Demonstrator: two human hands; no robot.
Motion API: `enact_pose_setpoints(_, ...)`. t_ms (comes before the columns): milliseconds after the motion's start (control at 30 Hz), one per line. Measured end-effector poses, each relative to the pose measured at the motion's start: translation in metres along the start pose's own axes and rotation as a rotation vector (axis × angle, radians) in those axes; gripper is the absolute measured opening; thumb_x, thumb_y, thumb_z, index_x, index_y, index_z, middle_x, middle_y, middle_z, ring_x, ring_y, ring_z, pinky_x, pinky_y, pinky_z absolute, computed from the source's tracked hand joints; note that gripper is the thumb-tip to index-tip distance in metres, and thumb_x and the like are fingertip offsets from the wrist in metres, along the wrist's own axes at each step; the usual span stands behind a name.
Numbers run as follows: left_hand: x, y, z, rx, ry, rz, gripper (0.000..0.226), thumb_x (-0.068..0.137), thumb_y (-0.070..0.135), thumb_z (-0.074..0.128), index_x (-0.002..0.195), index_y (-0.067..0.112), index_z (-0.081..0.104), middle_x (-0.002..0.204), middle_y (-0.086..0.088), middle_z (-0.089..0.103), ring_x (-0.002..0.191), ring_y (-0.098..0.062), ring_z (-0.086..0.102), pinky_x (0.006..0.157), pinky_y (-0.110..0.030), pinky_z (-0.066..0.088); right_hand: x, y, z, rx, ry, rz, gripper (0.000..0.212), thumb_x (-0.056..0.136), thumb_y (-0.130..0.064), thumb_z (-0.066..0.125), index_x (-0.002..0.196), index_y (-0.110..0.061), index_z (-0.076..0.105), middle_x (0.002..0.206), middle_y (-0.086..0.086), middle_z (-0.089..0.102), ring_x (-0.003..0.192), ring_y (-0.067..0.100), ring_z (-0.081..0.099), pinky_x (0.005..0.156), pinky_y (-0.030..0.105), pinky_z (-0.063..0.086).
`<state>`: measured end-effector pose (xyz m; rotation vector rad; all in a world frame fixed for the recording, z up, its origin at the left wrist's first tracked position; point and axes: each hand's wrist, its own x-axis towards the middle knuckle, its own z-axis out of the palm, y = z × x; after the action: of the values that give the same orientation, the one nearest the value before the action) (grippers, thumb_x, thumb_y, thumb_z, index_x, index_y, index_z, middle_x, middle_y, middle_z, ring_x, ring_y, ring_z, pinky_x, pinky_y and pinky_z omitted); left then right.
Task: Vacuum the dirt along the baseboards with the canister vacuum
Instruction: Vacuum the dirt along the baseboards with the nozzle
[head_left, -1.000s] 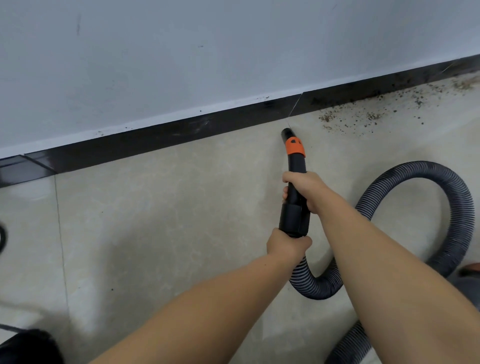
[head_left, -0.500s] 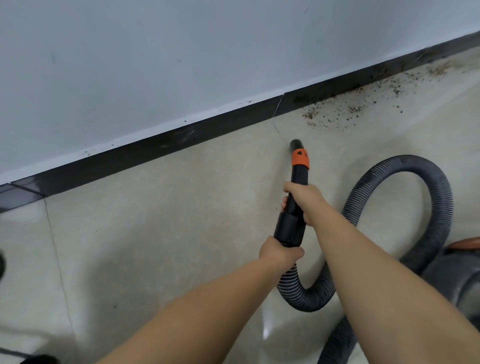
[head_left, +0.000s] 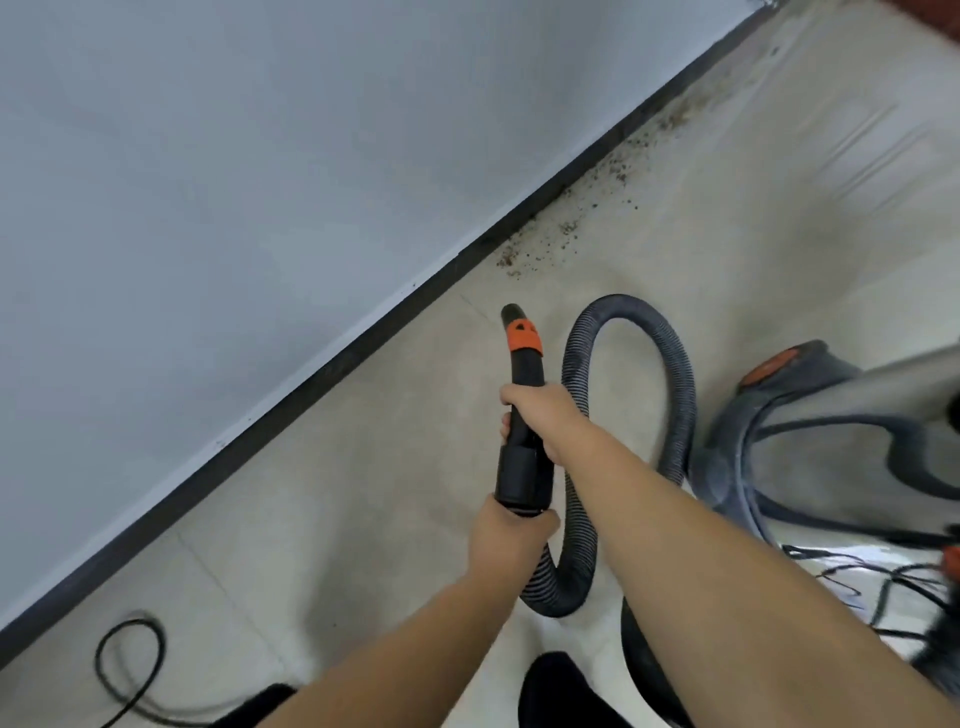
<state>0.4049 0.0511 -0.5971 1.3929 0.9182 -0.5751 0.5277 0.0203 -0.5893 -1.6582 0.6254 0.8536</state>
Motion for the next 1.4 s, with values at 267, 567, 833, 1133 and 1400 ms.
enact_pose_setpoints(267, -0.161, 0.13, -0.02, -0.014, -0.092, 0.098, 0.023, 0.08, 0.018, 0.074, 0.084, 0.029, 0.055, 0.08, 0.007, 0.061, 0.076, -0.012, 0.058, 0.068, -0.025, 0.046, -0.178, -0.138, -0.028, -0.17, 0.11, -0.267, 0.008, 0.085, -0.009, 0.054, 0.088, -0.009, 0.046, 0.055, 0.009, 0.058, 0.045, 0.021, 0.053, 0.063, 0.036, 0.054)
enact_pose_setpoints(567, -0.351, 0.335, 0.021, 0.291, -0.206, 0.374, 0.021, 0.083, 0.022, 0.07, 0.099, 0.015, 0.057, 0.078, 0.002, 0.059, 0.074, -0.014, 0.056, 0.067, -0.024, 0.044, -0.39, -0.326, -0.148, 0.016, 0.265, -0.451, 0.018, 0.083, -0.006, 0.054, 0.069, -0.012, 0.044, 0.053, 0.008, 0.054, 0.04, 0.019, 0.049, 0.051, 0.025, 0.047)
enact_pose_setpoints(833, -0.431, 0.399, 0.066, 0.431, -0.199, 0.546, 0.019, 0.085, 0.021, 0.067, 0.097, 0.011, 0.055, 0.083, -0.006, 0.062, 0.074, -0.02, 0.057, 0.071, -0.03, 0.045, -0.466, -0.372, -0.22, 0.221, 0.314, -0.523, 0.015, 0.083, -0.008, 0.057, 0.076, -0.013, 0.045, 0.052, 0.005, 0.053, 0.04, 0.017, 0.05, 0.049, 0.025, 0.046)
enact_pose_setpoints(1133, -0.401, 0.463, 0.067, 0.467, -0.183, 0.568, 0.015, 0.085, 0.018, 0.066, 0.081, 0.018, 0.051, 0.082, -0.006, 0.06, 0.078, -0.023, 0.057, 0.071, -0.031, 0.045, -0.435, -0.436, -0.223, 0.21, 0.29, -0.521, 0.008, 0.083, -0.009, 0.057, 0.084, -0.009, 0.049, 0.054, 0.005, 0.054, 0.033, 0.012, 0.049, 0.042, 0.02, 0.045)
enact_pose_setpoints(1400, -0.346, 0.544, 0.082, 0.521, -0.303, 0.582, 0.014, 0.082, 0.019, 0.068, 0.078, 0.015, 0.055, 0.07, 0.001, 0.057, 0.065, -0.012, 0.054, 0.062, -0.022, 0.042, -0.382, -0.503, -0.251, 0.334, 0.386, -0.456, 0.014, 0.082, -0.005, 0.057, 0.081, -0.011, 0.045, 0.055, 0.006, 0.053, 0.04, 0.017, 0.051, 0.047, 0.024, 0.047)
